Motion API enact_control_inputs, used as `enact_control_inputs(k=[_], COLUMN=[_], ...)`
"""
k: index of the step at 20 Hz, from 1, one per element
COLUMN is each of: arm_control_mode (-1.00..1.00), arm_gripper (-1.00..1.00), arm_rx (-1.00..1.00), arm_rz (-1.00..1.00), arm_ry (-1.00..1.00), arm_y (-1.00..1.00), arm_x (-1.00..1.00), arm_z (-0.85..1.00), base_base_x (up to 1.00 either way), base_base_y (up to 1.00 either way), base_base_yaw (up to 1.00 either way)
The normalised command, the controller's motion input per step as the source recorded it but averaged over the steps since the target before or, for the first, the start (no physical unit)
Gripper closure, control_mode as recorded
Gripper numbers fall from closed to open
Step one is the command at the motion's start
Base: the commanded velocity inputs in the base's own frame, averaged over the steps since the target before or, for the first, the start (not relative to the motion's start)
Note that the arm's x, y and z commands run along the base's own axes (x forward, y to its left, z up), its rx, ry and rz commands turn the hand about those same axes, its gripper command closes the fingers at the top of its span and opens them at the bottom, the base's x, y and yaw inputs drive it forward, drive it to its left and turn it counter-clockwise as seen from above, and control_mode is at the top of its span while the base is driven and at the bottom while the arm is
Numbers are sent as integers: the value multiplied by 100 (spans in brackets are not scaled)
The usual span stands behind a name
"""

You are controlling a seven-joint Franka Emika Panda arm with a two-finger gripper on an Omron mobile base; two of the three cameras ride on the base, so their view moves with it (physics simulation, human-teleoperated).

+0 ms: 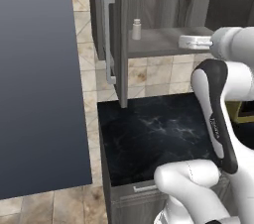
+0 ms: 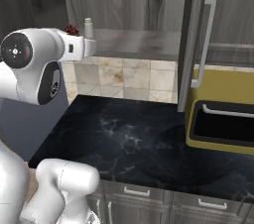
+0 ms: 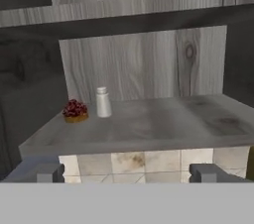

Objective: The dining table condiment station is running low on shaker. Refill the condiment station by opening the cabinet and taking the shaker from the cabinet and placing it on the dining table.

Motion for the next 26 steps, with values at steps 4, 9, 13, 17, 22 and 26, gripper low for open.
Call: enact_control_inputs(k=[4, 9, 13, 17, 22, 26], arm_control_mode=[-100, -100, -100, -100, -100, -100], arm_gripper=[-100, -100, -100, -100, -100, -100], arm_rx=[0, -2, -13, -13, -4, 0], arm_rz=[0, 0, 0, 5, 11, 10], arm_ry=[0, 0, 0, 0, 0, 0], arm_y=[30, 31, 18, 4, 0, 0], arm_x=[53, 59, 62, 59, 32, 16], arm_z=[4, 18, 24, 13, 0, 0], base_base_x=[0, 0, 0, 0, 0, 0], base_base_y=[0, 0, 0, 0, 0, 0], base_base_yaw=[0, 0, 0, 0, 0, 0])
